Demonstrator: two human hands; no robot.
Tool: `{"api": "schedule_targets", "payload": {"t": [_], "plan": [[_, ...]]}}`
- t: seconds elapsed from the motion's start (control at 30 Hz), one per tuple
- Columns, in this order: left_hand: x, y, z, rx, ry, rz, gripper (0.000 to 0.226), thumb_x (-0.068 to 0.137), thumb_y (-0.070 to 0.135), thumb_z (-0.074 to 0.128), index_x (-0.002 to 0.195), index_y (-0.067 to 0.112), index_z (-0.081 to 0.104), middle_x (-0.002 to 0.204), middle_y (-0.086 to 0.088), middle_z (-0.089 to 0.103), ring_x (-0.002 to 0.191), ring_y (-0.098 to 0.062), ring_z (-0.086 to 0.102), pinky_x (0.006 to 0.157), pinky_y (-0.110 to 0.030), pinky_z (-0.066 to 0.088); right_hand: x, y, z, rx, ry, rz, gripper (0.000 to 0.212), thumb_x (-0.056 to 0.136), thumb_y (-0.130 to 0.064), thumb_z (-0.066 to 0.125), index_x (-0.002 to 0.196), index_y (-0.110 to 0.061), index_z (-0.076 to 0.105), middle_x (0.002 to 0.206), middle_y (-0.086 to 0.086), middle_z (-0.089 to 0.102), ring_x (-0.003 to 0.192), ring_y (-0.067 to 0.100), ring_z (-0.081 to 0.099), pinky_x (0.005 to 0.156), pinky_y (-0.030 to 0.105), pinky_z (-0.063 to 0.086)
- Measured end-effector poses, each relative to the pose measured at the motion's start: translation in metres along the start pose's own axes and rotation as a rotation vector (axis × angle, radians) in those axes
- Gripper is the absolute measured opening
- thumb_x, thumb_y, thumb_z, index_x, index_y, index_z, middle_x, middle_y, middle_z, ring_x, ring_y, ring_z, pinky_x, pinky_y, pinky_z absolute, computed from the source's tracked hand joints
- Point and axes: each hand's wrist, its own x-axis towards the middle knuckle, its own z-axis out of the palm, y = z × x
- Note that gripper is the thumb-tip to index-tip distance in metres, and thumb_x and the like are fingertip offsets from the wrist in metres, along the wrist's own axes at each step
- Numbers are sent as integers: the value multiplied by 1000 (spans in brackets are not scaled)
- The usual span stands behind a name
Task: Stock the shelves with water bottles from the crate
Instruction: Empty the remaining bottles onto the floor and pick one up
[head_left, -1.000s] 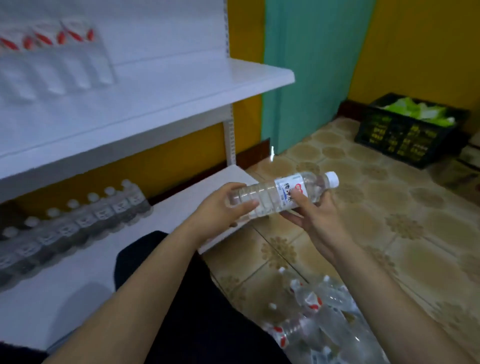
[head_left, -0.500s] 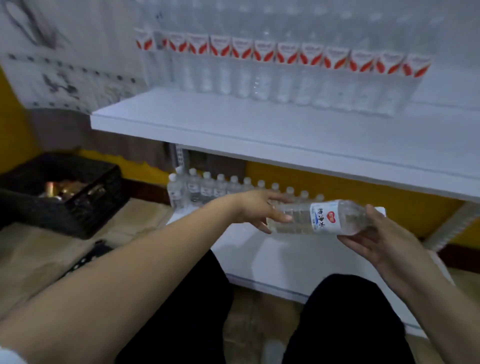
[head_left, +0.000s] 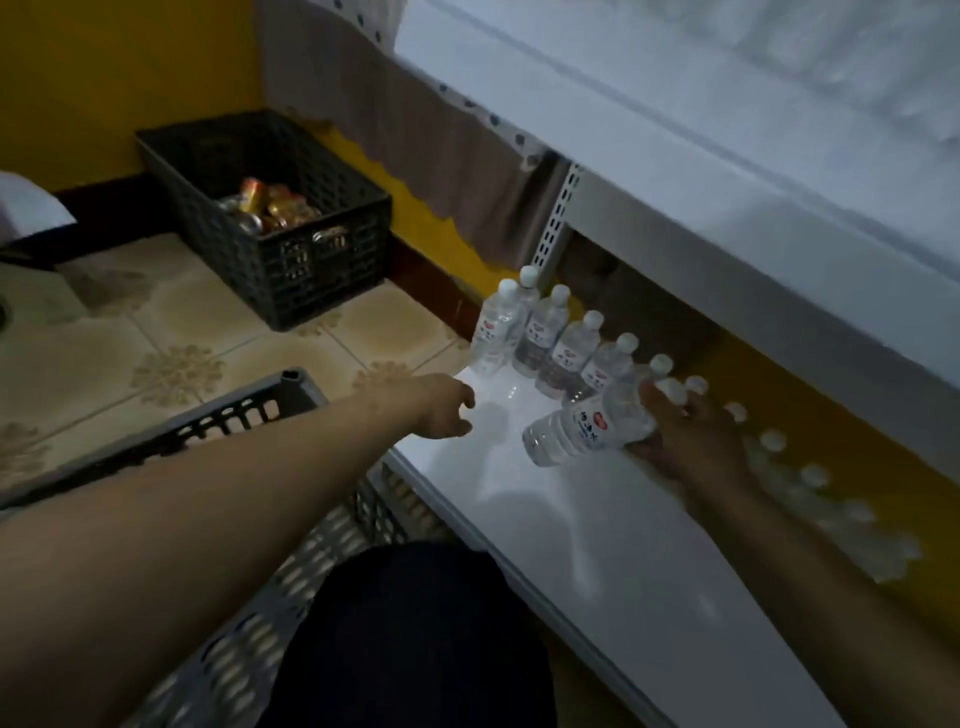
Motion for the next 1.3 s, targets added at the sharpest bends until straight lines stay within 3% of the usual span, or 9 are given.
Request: {"api": "schedule_targets", "payload": {"t": [0.07, 0.23, 0.33, 0.5, 0.67, 0.87, 1.07, 1.17, 1.3], "plan": [[13, -31, 26, -11, -2, -47, 56, 98, 43, 50, 148, 23, 35, 141, -8, 48, 120, -28, 52, 97, -39, 46, 39, 1, 32, -217, -28, -61, 30, 91, -43, 61, 107, -19, 66, 105, 4, 67, 97, 23, 63, 89, 41, 53], [38, -68, 64, 5, -10, -73, 61, 99, 44, 47, 153, 22, 26, 143, -14, 39, 117, -33, 53, 95, -42, 48, 115, 7, 104, -337, -66, -181, 40, 91, -45, 61, 107, -9, 67, 103, 9, 69, 97, 27, 64, 90, 43, 52], [51, -79, 76, 3, -45, -73, 61, 100, 43, 46, 154, 22, 23, 145, -14, 37, 121, -33, 50, 95, -42, 48, 149, 15, 135, -369, -83, -150, 41, 93, -43, 60, 110, -6, 66, 106, 13, 68, 95, 28, 63, 86, 36, 51], [80, -79, 62, -23, 89, -49, 59, 100, 41, 47, 152, 20, 29, 138, -13, 46, 117, -32, 53, 95, -43, 49, 182, 22, 164, -400, -55, -134, 39, 94, -37, 61, 116, -5, 63, 103, 9, 60, 96, 24, 55, 79, 27, 37], [100, -56, 42, -73, 180, 1, 57, 99, 39, 48, 150, 20, 31, 136, -12, 48, 115, -31, 54, 93, -41, 50, 199, 21, 173, -450, -55, -138, 37, 95, -36, 59, 120, -8, 60, 116, 12, 61, 108, 27, 57, 80, 25, 32], [97, -39, 29, -100, 171, 7, 60, 99, 38, 48, 151, 17, 29, 138, -14, 46, 116, -32, 53, 94, -42, 49, 193, -8, 161, -457, -56, -76, 46, 89, -32, 67, 126, -7, 58, 124, 13, 62, 117, 31, 57, 89, 29, 42], [58, 0, -7, -68, 97, 77, 61, 100, 40, 47, 153, 17, 26, 143, -12, 44, 125, -31, 50, 101, -40, 44, 139, -30, 113, -578, -20, -167, 34, 94, -41, 57, 104, -9, 63, 105, 12, 65, 106, 32, 60, 76, 29, 39], [26, 35, -29, -13, 100, 135, 61, 99, 43, 48, 152, 18, 29, 148, -10, 42, 131, -30, 46, 107, -39, 41, 93, -47, 73, -624, -23, -221, 47, 95, -46, 54, 125, -10, 56, 124, 9, 61, 117, 29, 57, 94, 35, 43], [-33, 101, -48, 28, 155, 234, 57, 98, 45, 48, 149, 21, 37, 147, -7, 46, 131, -28, 47, 107, -37, 40, 27, -66, 5, -600, -13, -333, 54, 95, -35, 60, 137, -4, 49, 140, 16, 50, 130, 33, 46, 108, 37, 34]]}}
